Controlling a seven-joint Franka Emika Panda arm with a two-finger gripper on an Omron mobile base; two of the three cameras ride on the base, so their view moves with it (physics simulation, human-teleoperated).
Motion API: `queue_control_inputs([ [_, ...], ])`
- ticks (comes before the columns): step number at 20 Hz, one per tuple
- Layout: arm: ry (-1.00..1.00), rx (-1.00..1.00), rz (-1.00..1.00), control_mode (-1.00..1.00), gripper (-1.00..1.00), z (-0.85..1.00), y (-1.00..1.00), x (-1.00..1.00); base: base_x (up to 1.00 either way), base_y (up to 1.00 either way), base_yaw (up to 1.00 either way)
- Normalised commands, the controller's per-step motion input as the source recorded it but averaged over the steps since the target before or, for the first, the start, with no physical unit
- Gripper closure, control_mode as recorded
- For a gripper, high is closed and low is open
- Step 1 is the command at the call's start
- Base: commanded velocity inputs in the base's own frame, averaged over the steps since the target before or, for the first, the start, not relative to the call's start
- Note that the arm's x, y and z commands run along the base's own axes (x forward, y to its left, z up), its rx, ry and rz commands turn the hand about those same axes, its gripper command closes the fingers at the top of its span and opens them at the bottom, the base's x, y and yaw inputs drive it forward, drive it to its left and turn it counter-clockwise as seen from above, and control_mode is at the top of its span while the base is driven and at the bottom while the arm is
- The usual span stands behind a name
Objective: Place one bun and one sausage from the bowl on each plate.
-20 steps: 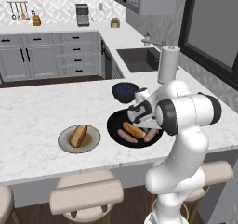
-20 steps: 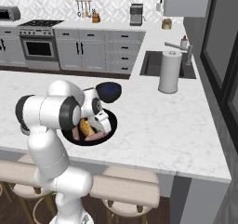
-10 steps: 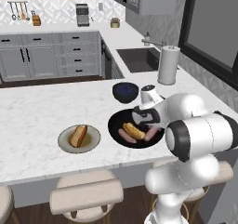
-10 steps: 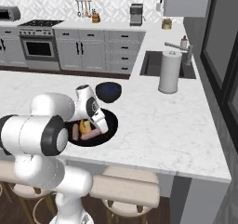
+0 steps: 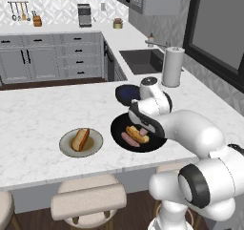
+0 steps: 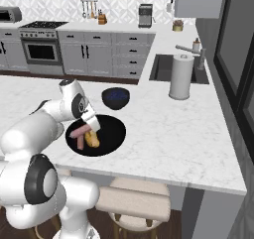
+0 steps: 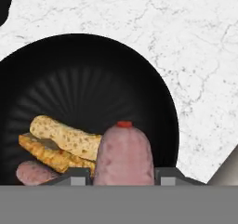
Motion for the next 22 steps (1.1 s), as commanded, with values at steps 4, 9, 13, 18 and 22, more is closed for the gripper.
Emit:
queue_control_inputs([
  [4, 0.11, 0.07, 0.13, -1.0, 1.0, 0.65, 1.0, 0.0, 0.0, 0.0, 0.0],
  [9, 0.14, 0.06, 0.16, -1.0, 1.0, 0.05, 1.0, 0.0, 0.0, 0.0, 0.0],
  [13, 0.15, 0.08, 0.13, -1.0, 1.0, 0.0, 1.0, 0.04, 0.0, 0.0, 0.0],
  [18, 0.06, 0.05, 0.07, -1.0, 1.0, -0.17, 0.71, 0.31, 0.0, 0.0, 0.0],
  [22, 0.0, 0.02, 0.01, -1.0, 1.0, -0.47, 0.44, 0.48, 0.0, 0.0, 0.0],
])
